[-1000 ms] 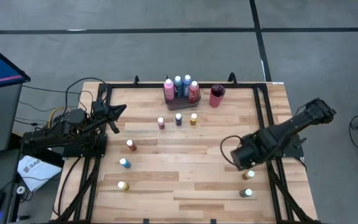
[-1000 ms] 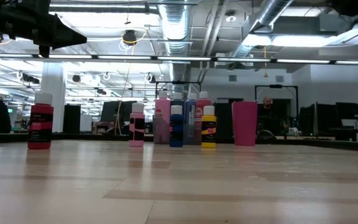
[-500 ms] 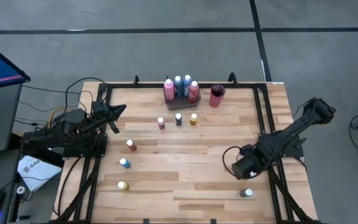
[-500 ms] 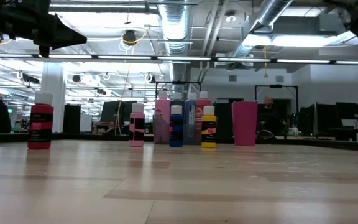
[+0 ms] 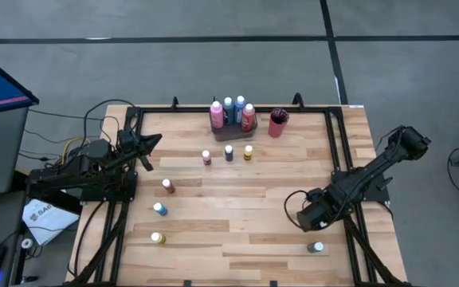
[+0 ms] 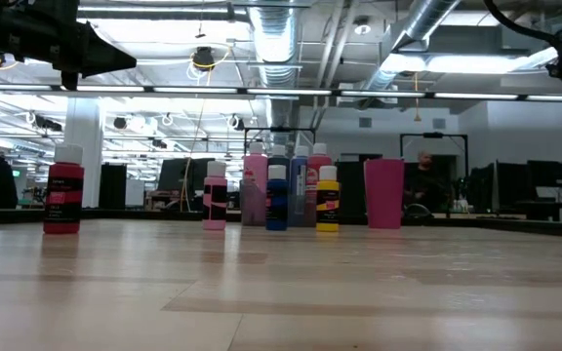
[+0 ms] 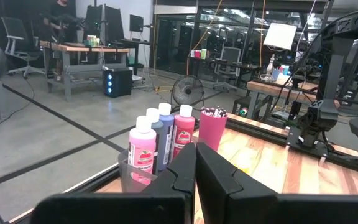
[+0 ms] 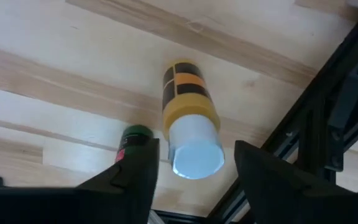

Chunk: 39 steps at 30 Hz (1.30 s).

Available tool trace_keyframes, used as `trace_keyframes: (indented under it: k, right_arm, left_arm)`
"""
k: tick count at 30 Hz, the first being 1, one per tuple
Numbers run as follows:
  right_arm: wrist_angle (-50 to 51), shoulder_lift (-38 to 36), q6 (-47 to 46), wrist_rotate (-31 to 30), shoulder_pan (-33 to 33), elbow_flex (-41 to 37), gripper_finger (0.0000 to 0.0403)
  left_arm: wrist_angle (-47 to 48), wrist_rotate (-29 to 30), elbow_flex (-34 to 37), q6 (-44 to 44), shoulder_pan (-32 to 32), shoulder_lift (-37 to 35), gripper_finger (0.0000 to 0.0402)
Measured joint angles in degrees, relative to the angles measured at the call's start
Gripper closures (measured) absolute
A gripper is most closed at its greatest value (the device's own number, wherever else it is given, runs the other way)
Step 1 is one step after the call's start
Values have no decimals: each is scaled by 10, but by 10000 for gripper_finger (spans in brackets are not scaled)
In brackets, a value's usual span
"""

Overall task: Pick & Place Paint Supplies
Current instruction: Put the orange paint bottle into the gray bin

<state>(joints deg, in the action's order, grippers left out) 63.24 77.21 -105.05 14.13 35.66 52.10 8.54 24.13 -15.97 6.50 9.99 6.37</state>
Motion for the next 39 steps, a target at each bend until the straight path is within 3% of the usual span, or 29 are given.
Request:
trace_keyframes:
  k: [7,17,23,31,39]
  right_arm:
    - [-2,0,13,3,0,1,294]
    - [-2,-3,42,-7,-30,9,298]
    - [44,-5,169,-24,-139,59,298]
    - [73,11,402,-106,-353,165,298]
    - [67,122,619,-128,-527,331,298]
  left_arm:
    - [0,0,0,0,0,0,399]
    - [0,0,0,0,0,0,399]
    - [0,0,0,-1,0,0,399]
    - [0,0,0,-2,0,0,399]
    - [0,0,0,-2,0,0,399]
